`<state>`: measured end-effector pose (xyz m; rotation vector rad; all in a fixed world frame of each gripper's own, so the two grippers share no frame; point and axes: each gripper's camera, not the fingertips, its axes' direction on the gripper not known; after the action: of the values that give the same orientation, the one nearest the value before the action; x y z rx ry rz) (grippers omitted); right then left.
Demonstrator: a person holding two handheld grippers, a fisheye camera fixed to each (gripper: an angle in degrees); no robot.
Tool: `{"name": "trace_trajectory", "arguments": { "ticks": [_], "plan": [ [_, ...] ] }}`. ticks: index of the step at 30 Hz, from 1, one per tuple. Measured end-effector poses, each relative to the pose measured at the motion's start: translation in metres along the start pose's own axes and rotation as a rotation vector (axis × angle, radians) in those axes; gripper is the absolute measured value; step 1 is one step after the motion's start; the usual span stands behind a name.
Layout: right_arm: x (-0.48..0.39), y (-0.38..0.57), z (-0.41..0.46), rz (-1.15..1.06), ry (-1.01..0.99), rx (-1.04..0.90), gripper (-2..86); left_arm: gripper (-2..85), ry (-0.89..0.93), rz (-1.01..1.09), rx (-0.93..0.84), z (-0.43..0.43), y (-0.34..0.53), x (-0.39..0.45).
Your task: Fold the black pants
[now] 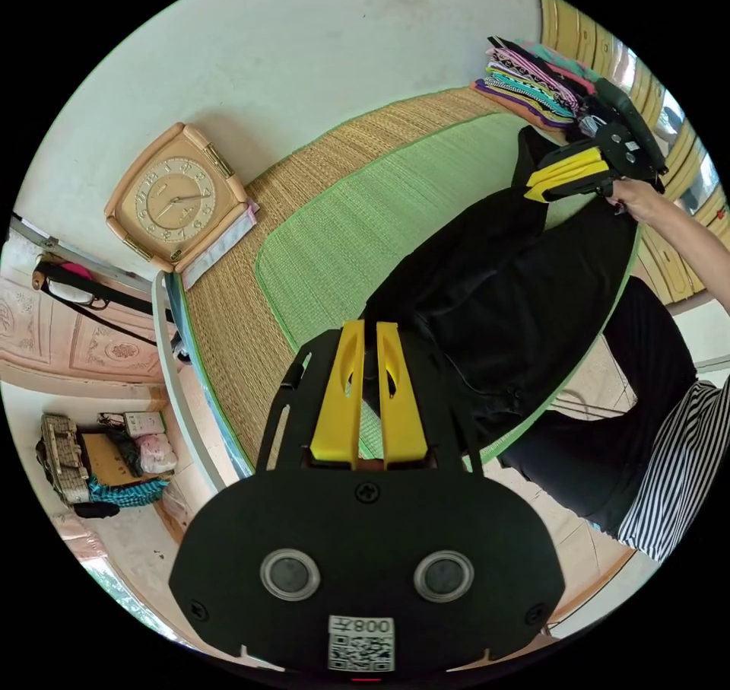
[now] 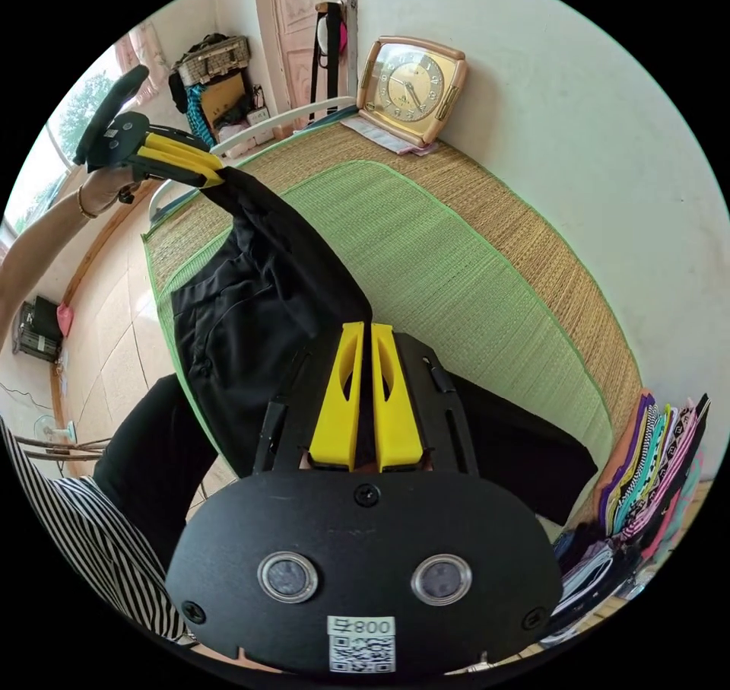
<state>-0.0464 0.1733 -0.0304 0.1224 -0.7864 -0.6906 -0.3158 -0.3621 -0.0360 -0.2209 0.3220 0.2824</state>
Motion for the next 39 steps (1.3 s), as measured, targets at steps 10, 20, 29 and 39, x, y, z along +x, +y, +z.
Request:
{"name": "trace_trajectory", "arguments": {
  "ticks": [10,20,29,39],
  "plan": [
    [-0.075,0.074,0.017,-0.055,-0.052,-0.02,1.0,1.6,0.01,0.069,-0.115,0.02,0.097,0.078],
    [-0.124,0.112,0.066,-0.147,-0.11,-0.114,1.3,1.3,0.043,0.05,-0.231,0.074,0.162,0.108],
    [-0.129,0.126,0.094,-0.171,-0.179,-0.139,1.4,0.9,0.066,0.039,-0.247,0.108,0.2,0.109],
    [-0.128,0.137,0.131,-0.212,-0.205,-0.185,1.7,0.8,0.05,0.023,-0.267,0.149,0.24,0.102]
  ]
}}
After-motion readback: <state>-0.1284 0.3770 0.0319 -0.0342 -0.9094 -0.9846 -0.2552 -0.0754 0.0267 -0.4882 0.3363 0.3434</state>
